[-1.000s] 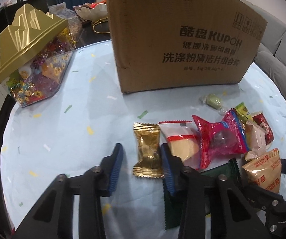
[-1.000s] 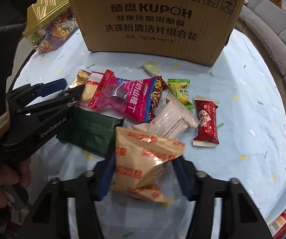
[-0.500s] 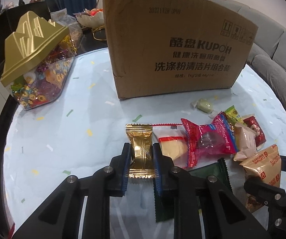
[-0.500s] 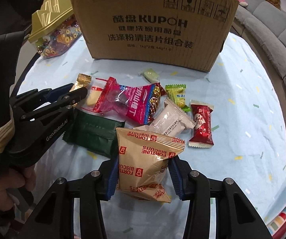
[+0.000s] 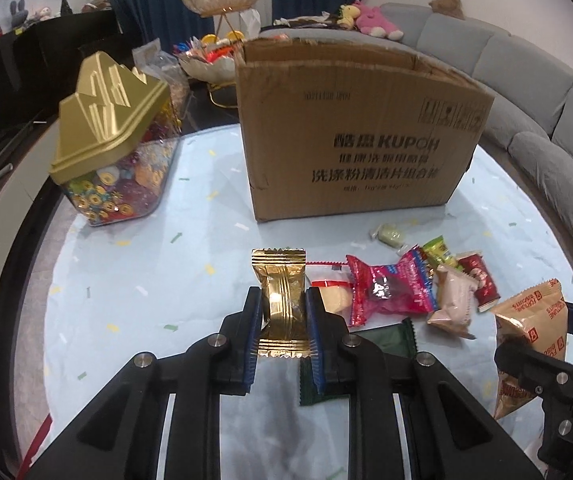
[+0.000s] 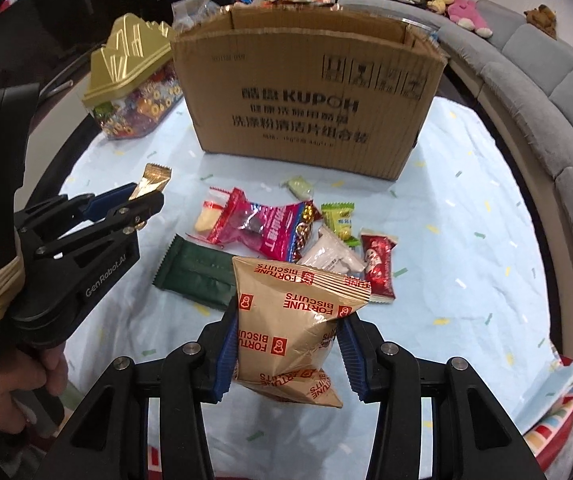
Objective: Organize snacks
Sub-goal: 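Lift the gold candy and tan biscuit pack and carry both over the cardboard box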
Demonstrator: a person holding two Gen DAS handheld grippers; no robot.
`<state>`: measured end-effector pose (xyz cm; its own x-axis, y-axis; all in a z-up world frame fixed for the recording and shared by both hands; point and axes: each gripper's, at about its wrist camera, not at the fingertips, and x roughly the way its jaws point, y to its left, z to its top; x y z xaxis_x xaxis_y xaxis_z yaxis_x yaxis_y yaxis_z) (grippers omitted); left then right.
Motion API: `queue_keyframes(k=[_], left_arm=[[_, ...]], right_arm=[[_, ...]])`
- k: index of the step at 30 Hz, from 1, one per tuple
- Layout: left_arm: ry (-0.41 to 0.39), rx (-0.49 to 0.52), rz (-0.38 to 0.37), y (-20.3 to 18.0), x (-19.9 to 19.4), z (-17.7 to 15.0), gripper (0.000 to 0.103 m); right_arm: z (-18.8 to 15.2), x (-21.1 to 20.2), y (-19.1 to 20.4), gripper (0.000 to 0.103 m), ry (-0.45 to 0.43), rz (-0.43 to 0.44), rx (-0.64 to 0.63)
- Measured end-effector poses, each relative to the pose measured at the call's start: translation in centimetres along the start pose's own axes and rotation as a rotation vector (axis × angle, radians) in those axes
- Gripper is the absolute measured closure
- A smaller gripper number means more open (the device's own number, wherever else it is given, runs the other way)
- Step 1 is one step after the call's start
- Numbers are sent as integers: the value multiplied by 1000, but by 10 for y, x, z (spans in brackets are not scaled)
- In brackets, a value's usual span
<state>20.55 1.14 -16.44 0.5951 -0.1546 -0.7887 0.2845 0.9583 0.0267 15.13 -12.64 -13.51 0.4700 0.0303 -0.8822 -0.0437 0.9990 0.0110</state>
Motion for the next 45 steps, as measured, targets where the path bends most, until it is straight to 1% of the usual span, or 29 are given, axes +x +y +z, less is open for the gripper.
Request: queue_keyframes(k=[12,20,26,32,36,45], left_arm=[[-41,-56,45,-7,-61,1,81],[-65,-75,71,-15,-93,1,81],[-67,-93,79,-19,-105,6,81],[-78,-95,87,-23,-112,20,81],[-92,-88,92,-26,-116,33,81],[-113,-96,85,-29,-114,64,81]], right_arm=[[2,-50,-11,57,-111,6,19],[4,-71,-17,57,-152,27,20],[8,-80,-21,57,-168,41,18],[20,-91,-25,57,-202,43,11],[31,-97,-28,57,-226,43,7],[57,-102,-35,57,-249,51,-5]])
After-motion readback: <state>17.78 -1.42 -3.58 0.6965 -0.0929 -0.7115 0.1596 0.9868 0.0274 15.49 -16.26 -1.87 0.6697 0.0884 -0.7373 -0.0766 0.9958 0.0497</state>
